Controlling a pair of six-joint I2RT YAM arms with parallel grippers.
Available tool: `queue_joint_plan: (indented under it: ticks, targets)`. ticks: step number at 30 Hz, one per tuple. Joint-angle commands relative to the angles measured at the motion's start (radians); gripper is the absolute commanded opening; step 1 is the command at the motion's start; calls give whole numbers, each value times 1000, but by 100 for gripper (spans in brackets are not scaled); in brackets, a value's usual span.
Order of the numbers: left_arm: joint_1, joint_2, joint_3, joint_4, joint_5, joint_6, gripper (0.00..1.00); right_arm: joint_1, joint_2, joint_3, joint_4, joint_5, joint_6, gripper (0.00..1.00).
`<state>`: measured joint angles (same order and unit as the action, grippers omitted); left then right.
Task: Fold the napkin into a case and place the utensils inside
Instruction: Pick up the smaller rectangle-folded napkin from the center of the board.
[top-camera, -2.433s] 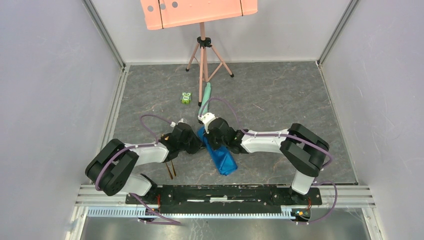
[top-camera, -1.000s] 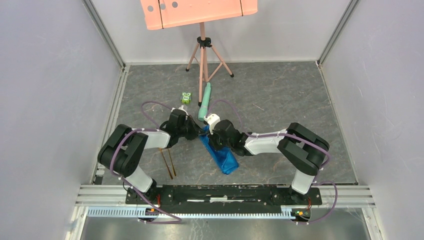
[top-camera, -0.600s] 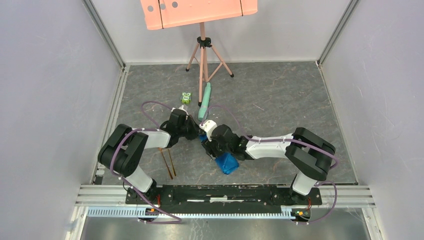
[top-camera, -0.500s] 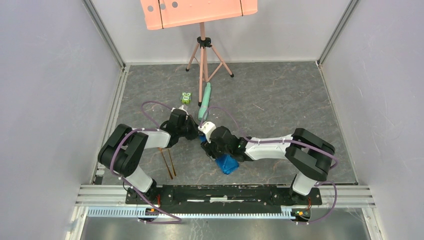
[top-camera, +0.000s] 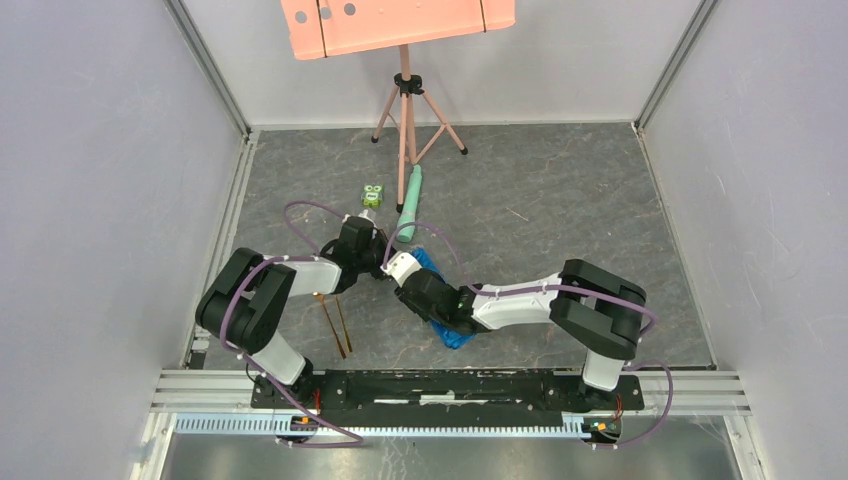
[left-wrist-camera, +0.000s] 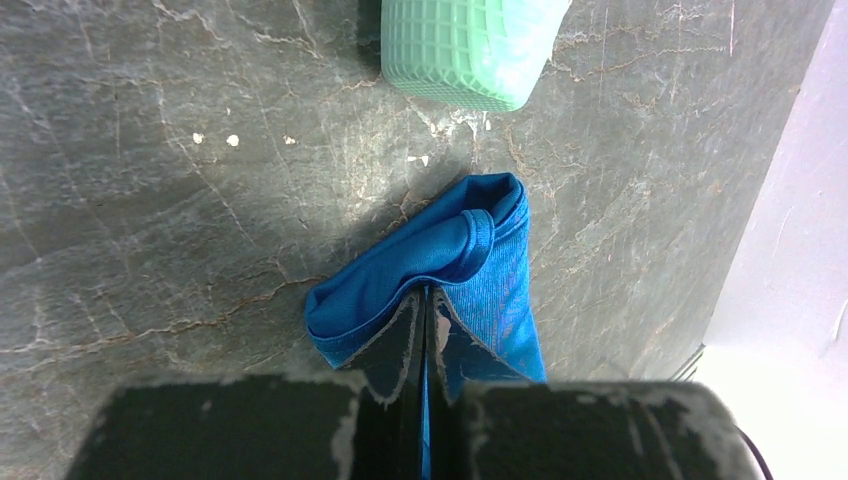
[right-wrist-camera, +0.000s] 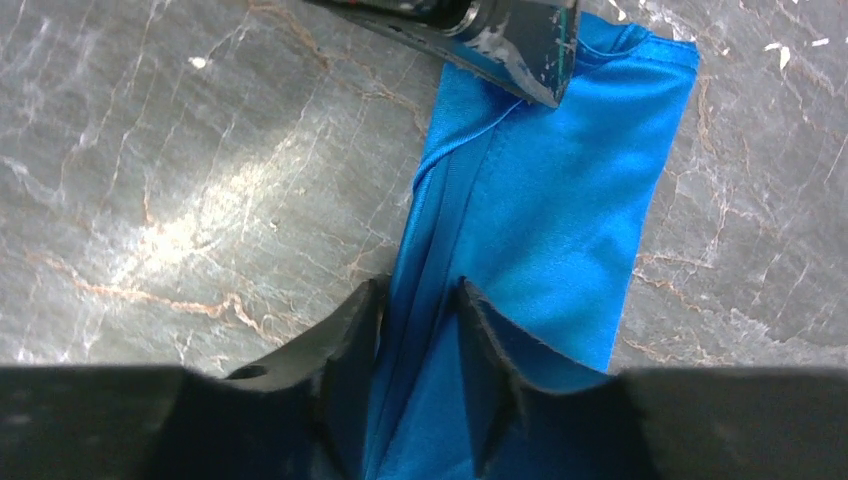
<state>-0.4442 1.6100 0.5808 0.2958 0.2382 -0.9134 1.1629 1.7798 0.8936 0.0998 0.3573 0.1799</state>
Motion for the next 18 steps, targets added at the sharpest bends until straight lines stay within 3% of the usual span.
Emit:
queue_joint_plan:
  ticks: [1, 3, 6, 11, 18]
  targets:
    - [8, -20, 17, -89, -45, 74, 5, -2, 62, 1, -30, 141, 28, 32]
    - [7, -46, 25, -112, -46, 98, 10, -2, 49, -17, -14, 158, 39, 18]
    - [8, -113, 34, -162, -61, 136, 25, -3, 6, -33, 9, 146, 46, 2]
    - [8, -312, 61, -344, -131, 208, 44, -26, -77, -23, 6, 15, 102, 0]
    - [8, -609, 71, -580, -283, 247, 52, -119, -188, -84, 78, -317, 273, 0]
